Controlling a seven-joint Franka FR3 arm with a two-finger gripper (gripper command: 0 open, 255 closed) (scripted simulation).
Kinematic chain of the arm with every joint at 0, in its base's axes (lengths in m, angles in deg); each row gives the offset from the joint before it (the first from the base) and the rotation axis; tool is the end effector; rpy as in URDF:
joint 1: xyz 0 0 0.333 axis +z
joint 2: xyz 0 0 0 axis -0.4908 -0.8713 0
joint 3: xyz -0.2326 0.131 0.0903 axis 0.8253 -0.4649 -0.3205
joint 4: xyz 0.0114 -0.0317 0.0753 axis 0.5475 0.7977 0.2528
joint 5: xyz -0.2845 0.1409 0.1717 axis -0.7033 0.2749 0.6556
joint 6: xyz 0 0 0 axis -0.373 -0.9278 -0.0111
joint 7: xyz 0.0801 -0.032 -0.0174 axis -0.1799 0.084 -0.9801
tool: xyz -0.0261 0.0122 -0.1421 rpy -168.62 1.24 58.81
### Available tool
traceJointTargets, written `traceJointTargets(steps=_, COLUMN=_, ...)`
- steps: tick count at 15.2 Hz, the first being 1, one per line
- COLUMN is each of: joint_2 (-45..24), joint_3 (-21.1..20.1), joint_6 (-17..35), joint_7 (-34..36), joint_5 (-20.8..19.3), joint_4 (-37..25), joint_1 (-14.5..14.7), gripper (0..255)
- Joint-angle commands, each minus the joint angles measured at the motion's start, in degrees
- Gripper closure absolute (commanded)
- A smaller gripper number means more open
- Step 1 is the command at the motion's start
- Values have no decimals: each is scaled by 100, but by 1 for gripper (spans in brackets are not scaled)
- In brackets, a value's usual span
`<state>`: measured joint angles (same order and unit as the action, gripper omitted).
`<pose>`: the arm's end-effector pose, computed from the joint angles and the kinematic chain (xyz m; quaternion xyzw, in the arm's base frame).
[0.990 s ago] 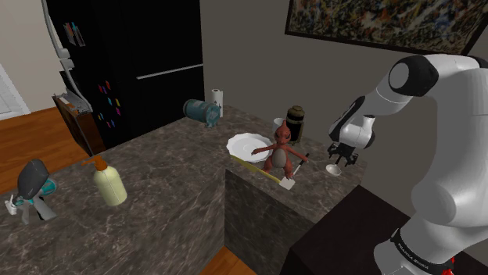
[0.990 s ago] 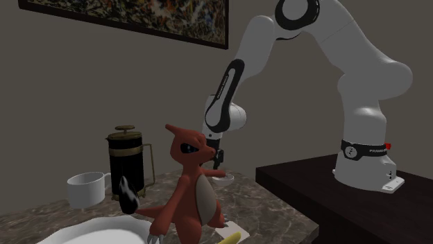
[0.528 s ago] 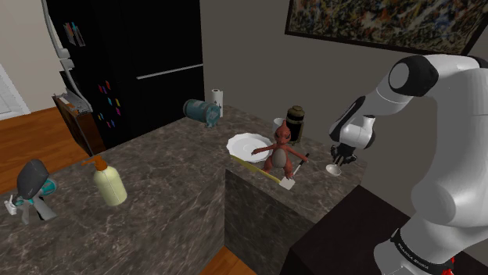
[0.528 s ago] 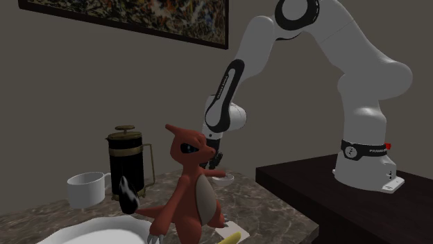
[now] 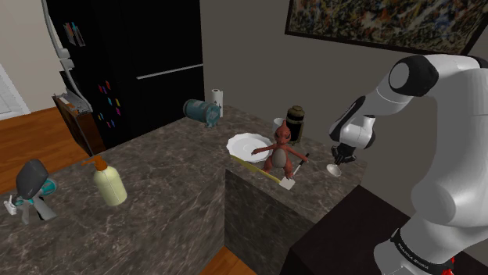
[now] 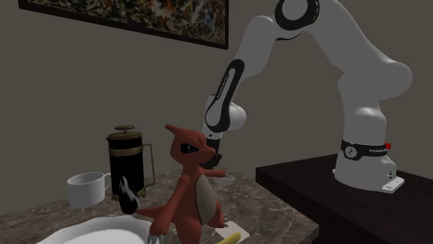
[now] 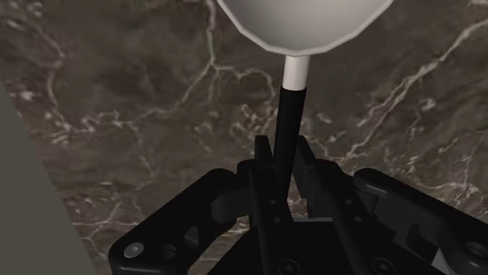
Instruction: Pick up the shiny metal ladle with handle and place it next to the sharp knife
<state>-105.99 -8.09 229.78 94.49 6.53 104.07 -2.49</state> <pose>0.3797 -0.3523 0.0790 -0.7850 0.6150 -0.0736 0.0034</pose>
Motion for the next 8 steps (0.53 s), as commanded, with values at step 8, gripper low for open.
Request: traceJointTargets(steps=8, joint_2=609, joint_3=380, joint_6=-427, joint_7=245, joint_5=-241, joint_4=220, joint_1=340, gripper=255)
